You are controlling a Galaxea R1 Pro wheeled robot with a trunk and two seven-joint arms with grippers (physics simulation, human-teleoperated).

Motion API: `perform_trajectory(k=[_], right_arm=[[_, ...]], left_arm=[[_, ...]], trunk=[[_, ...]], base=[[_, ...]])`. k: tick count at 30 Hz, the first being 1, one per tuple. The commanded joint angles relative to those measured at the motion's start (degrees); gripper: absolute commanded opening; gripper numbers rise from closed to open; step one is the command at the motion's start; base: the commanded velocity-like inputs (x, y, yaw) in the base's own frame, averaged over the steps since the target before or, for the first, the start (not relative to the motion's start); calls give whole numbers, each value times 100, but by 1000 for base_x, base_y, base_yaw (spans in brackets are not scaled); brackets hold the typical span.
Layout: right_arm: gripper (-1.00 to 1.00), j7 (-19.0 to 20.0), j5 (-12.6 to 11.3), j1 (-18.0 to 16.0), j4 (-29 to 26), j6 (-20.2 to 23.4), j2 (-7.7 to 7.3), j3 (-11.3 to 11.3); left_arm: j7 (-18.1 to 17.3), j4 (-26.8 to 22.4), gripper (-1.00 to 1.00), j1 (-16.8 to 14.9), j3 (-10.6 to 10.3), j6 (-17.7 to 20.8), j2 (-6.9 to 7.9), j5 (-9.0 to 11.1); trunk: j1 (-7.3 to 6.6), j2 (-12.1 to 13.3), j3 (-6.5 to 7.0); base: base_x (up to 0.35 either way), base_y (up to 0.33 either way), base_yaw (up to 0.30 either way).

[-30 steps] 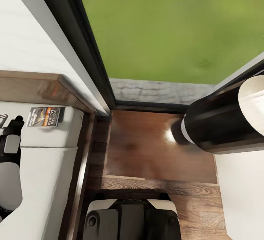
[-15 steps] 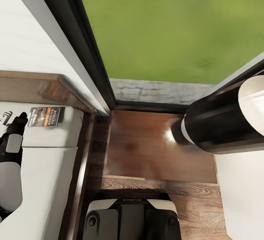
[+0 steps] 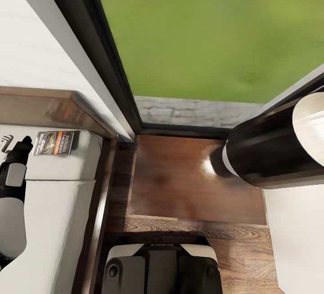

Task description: In the bedroom, move the book from the bed onto either nightstand, and place the two sandals side by side next to the bed.

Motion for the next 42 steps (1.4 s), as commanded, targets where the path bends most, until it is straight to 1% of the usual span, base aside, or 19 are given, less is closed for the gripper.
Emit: perform_trajectory(k=[1,22,30,42], right_arm=[[100,32,-55,-6,20,-9,2,48],[100,38,-55,-6,19,-9,2,48],[100,37,-55,-6,21,-9,2,48],[100,37,-55,-6,17,-9,2,48]], left_arm=[[12,-14,100,-2,-1,17,1,55],[5,-47,100,-5,16,22,-6,62],[15,-52,100,-5,16,-1,-6,54],[9,-45,100,-5,24,-25,-9,52]], trunk=[[1,-3,-2],[1,-3,-2],[1,-3,-2],[1,-3,-2]], base=[[0,0,0],[1,0,0],[158,0,0],[11,0,0]])
